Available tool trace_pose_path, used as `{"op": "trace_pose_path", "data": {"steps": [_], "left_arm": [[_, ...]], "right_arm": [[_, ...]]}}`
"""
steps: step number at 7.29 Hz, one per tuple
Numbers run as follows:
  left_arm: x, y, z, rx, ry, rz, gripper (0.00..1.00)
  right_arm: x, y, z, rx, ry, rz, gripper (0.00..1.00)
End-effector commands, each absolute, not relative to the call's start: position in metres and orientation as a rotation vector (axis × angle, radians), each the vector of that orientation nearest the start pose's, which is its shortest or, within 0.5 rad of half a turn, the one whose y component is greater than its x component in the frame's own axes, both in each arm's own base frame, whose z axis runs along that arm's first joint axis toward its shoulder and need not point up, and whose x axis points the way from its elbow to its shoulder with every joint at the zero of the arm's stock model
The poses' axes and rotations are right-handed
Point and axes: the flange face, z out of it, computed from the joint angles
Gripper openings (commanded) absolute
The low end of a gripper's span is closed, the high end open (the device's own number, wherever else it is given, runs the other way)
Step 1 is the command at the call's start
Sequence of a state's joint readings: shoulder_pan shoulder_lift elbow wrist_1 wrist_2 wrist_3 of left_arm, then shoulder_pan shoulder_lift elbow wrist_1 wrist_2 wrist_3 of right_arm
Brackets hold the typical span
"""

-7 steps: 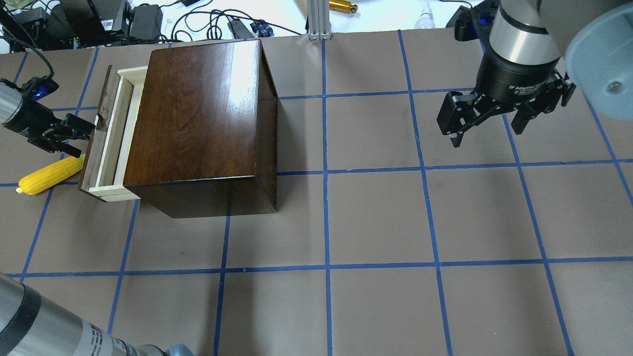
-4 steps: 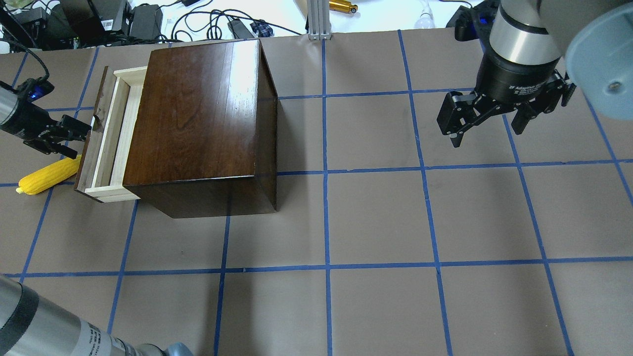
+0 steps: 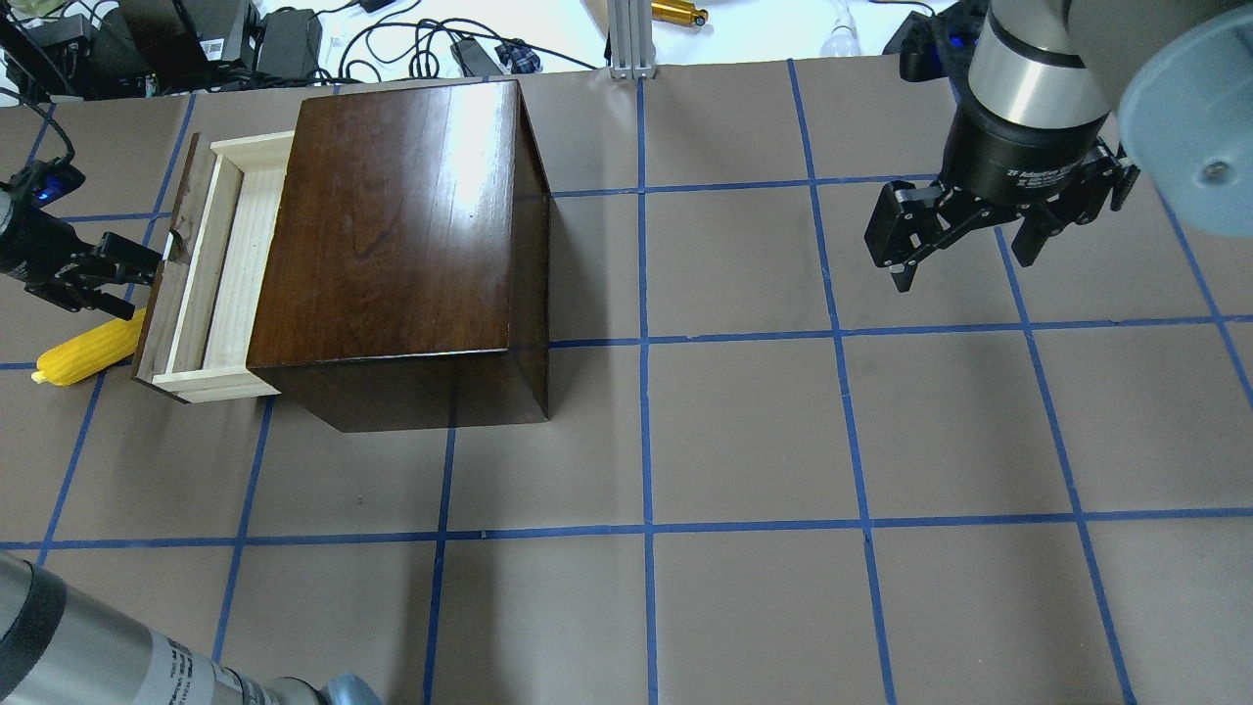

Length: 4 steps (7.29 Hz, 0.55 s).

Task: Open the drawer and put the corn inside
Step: 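Release the handle and move the left gripper over the yellow corn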

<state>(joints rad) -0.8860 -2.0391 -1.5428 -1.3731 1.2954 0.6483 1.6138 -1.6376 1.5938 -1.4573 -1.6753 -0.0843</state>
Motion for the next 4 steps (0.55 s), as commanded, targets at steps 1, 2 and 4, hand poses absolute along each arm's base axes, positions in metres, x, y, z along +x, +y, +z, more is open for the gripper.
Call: {"op": "trace_pose_path", "data": {"steps": [1,2,4], "left_arm": [[0.264,-0.581,0.279,-0.115,3.485,-0.004,1.0],[0.262,-0.577,0.298,-0.108,3.468,-0.038,1.0],[0.261,-0.567,0.331,-0.088,3.397,-0.051,1.0]], "right_arm": [[0.142,-0.451,0.498,-0.212,3.235,0.118,1.0],[0.142,-0.45,0.498,-0.212,3.235,0.115,1.0],[0.142,-0.451,0.498,-0.212,3.235,0.118,1.0]]}}
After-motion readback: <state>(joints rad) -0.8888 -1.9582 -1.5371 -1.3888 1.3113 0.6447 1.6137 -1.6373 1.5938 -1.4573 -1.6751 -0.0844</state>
